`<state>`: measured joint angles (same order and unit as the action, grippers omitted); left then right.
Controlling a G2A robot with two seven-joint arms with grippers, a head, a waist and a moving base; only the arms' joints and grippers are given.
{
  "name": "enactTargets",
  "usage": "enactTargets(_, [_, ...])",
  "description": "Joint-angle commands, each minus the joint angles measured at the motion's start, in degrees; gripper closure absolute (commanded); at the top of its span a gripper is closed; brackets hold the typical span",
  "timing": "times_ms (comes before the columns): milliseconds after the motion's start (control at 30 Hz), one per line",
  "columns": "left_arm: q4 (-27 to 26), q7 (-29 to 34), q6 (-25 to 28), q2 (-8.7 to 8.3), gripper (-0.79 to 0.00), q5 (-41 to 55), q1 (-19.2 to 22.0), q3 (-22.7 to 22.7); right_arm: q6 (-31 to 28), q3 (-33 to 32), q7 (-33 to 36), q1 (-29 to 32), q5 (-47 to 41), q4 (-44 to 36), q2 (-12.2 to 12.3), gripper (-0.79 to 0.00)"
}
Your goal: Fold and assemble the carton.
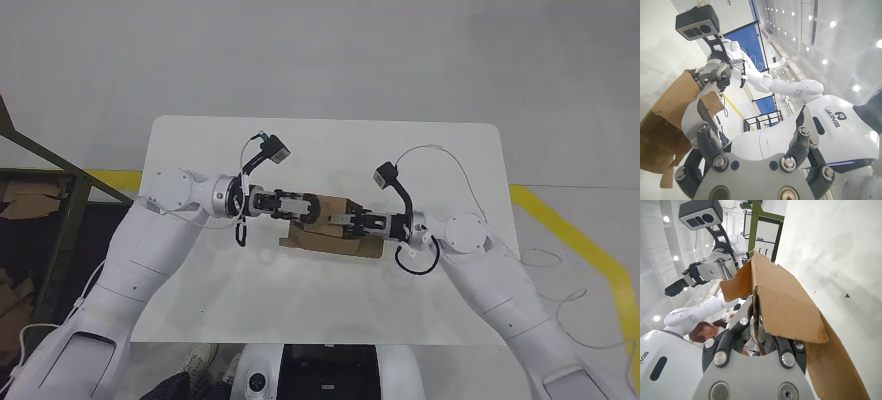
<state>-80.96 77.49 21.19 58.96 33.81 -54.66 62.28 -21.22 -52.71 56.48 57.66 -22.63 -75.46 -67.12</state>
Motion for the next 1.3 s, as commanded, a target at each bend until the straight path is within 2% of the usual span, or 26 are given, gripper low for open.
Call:
enactTargets(0, [0.5,-1.1,0.1,0.21,-0.785,-1.6,0.6,-0.8,0.0,-0.3,0.0,0.4,0.1,-0.5,0.1,0.000])
enactTargets(200, [0.3,-2.8,0.5,0.52,-0.785,-3.8,1.1,-1.8,0.4,-0.9,0.1,1.1,-0.1,-1.4,0.1,0.000])
enactTargets(367, [-0.1,-4.1,1.9,0.27,-0.785,-3.1,0.3,0.0,0.8,-1.4,-0.1,1.4,-0.8,-1.2,0.1,0.000])
enactTargets(600, [-1.6,-7.6,3.6,-0.80,-0.785,-4.7,-3.9,4.7,1.2,-3.1,0.0,2.1,-3.5,-0.8,0.3,0.000])
enactTargets(800, [-2.4,-7.7,3.1,-1.25,-0.785,-4.4,-6.9,6.1,1.4,-4.3,-0.5,3.0,-3.9,-1.6,0.4,0.000])
enactTargets(1267, [-3.5,-10.1,3.1,-1.39,-0.785,-7.1,-7.5,6.7,1.2,-3.9,3.3,4.1,-3.6,-3.4,0.4,0.000])
